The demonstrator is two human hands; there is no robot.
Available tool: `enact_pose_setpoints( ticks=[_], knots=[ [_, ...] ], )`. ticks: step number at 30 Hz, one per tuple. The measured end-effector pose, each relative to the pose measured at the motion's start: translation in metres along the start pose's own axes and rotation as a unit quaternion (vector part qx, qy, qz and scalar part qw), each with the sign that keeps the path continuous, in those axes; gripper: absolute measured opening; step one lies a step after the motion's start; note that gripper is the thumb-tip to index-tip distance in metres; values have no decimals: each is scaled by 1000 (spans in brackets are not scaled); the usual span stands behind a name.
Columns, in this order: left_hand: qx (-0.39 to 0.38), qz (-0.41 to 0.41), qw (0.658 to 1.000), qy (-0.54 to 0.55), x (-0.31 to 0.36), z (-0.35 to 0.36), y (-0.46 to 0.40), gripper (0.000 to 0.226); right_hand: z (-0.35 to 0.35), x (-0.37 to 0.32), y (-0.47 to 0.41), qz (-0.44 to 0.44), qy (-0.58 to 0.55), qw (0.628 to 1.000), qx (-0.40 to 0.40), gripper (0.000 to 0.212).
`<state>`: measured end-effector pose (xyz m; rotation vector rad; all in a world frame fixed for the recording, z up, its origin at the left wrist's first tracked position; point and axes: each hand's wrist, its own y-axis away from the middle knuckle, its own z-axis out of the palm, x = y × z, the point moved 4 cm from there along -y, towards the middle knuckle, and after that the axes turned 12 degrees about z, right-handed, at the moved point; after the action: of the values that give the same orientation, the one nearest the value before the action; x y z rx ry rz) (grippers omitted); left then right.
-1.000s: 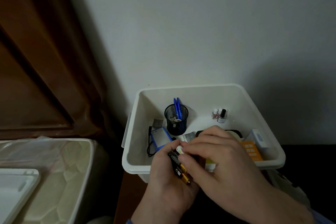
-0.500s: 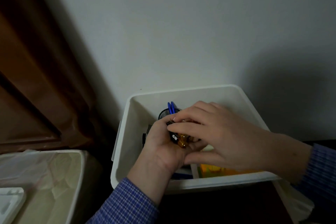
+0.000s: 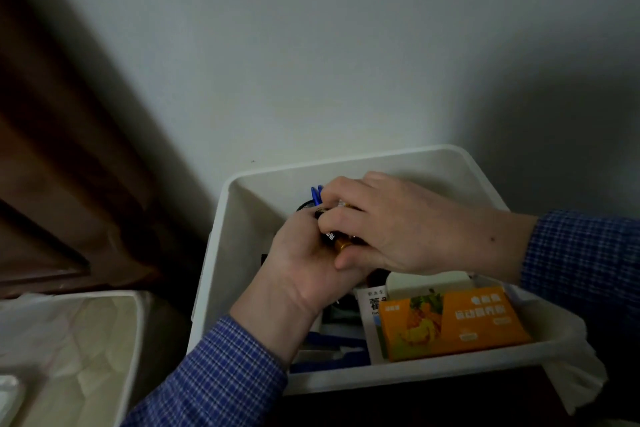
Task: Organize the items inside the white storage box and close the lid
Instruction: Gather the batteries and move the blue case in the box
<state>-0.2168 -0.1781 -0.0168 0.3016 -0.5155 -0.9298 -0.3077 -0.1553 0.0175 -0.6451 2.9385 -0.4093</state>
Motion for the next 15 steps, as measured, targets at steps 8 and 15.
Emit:
enact_pose_setpoints(
  ticks=[8,15],
  knots=[
    [-13,-35,999,19,-2,-10,-5,41,9,1,-4,-17,-27,999,32,37],
    [-22,-20,998,-55,-3,-19,-8,51,12,8,-7,-8,-72,997,-17,45]
  ],
)
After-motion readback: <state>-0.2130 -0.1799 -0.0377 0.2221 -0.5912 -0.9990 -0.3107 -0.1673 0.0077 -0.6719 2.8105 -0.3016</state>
